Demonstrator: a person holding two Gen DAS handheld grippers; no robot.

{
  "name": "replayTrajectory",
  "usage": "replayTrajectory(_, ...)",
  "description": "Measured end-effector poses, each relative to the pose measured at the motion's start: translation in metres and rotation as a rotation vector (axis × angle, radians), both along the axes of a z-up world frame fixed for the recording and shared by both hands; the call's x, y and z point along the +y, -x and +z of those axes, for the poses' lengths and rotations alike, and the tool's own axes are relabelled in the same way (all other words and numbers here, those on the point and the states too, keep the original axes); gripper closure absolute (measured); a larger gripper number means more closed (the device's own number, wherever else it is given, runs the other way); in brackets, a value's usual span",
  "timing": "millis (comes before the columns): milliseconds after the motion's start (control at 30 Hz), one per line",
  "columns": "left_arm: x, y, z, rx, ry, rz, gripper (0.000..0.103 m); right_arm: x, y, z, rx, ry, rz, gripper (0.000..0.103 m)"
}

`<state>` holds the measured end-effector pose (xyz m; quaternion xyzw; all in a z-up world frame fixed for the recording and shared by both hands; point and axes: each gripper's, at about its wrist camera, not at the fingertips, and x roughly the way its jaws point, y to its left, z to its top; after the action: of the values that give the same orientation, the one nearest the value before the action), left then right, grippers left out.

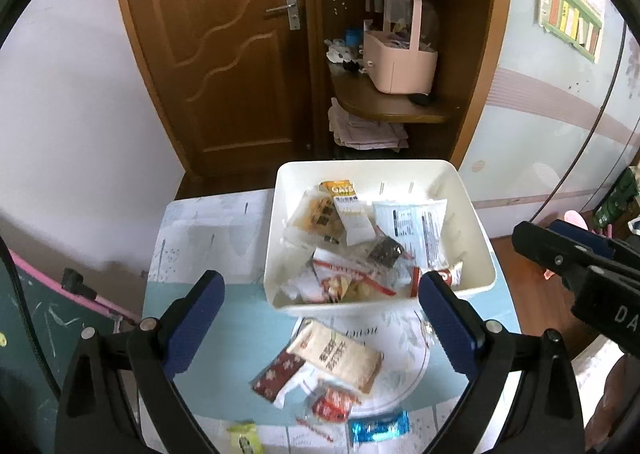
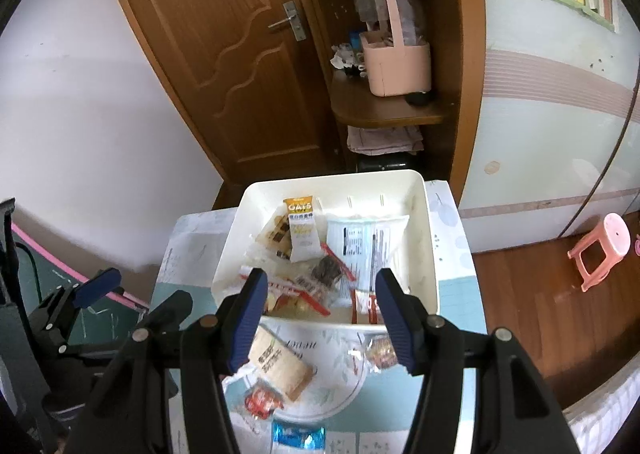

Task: Organize snacks
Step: 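Move both tools back over the remaining snacks on the table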

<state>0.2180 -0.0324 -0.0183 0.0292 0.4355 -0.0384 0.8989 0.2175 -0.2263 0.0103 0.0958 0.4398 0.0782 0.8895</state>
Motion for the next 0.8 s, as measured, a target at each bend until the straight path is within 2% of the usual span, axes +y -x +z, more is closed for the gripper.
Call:
replayTrajectory(433,0.019,0.1,0.014,-0.03,0.0,0.042,0.006,0.007,0.09,0.013,-0.022,-0.002,0.051,0.046)
replayTrajectory(567,0.03,0.128,0.007,-0.028,-0.003,0.054,0.006,0.015,0.111,0.008,-0.014,0.011,0.075,0.046)
replayTrajectory(800,0.057,0.152,-0.016,0.008,-0.008,0.086,0.006,0.036,0.135,-0.012,0.002,0.051,0.144,0.046)
